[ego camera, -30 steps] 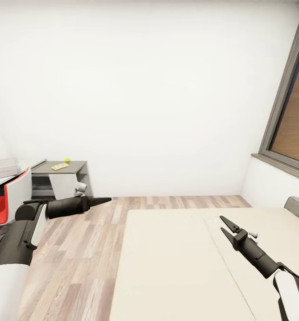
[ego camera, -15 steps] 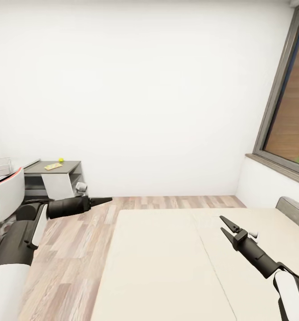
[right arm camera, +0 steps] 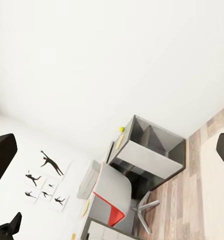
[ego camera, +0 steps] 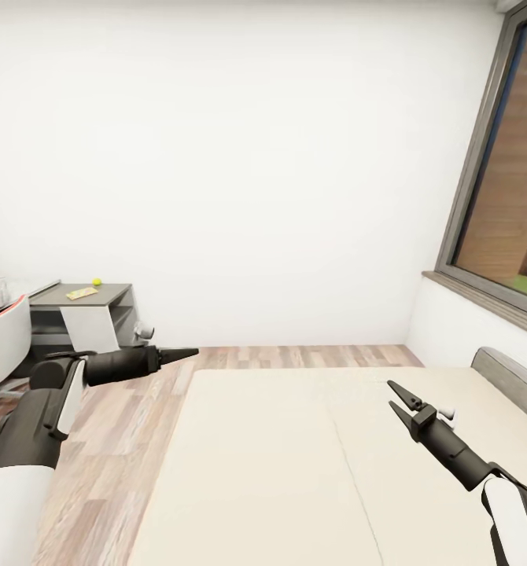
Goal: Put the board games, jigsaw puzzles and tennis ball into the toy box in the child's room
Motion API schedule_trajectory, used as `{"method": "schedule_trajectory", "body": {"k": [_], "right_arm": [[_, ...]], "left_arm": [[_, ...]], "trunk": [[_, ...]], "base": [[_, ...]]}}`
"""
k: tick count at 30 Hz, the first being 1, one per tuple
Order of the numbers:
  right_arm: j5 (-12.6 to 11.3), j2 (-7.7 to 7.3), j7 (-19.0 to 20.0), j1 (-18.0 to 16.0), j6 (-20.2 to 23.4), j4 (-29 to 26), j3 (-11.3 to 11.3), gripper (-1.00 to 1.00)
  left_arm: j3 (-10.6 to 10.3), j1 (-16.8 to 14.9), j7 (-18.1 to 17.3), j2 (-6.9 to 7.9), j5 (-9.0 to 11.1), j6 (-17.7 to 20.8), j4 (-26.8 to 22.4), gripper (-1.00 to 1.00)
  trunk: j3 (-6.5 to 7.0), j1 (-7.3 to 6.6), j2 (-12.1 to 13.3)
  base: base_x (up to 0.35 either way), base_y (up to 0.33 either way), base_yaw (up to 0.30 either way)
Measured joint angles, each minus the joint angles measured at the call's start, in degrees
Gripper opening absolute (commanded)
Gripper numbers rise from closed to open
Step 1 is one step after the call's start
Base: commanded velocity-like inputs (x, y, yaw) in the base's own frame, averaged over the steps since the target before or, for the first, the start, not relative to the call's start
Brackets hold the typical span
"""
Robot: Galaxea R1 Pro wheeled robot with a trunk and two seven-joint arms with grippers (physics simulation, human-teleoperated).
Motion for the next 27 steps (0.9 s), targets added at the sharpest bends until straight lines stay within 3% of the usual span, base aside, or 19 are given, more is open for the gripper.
{"method": "schedule_trajectory", "body": {"k": [27], "right_arm": [[0.01,0.0,0.0,0.0,0.0,0.01,0.0,1.0]], "left_arm": [[0.0,0.03,-0.02,-0.01,0.0,-1.66,0.0,1.0]], "trunk": [[0.0,0.0,0.0]], "base": [[0.0,-0.287,0.0]]}}
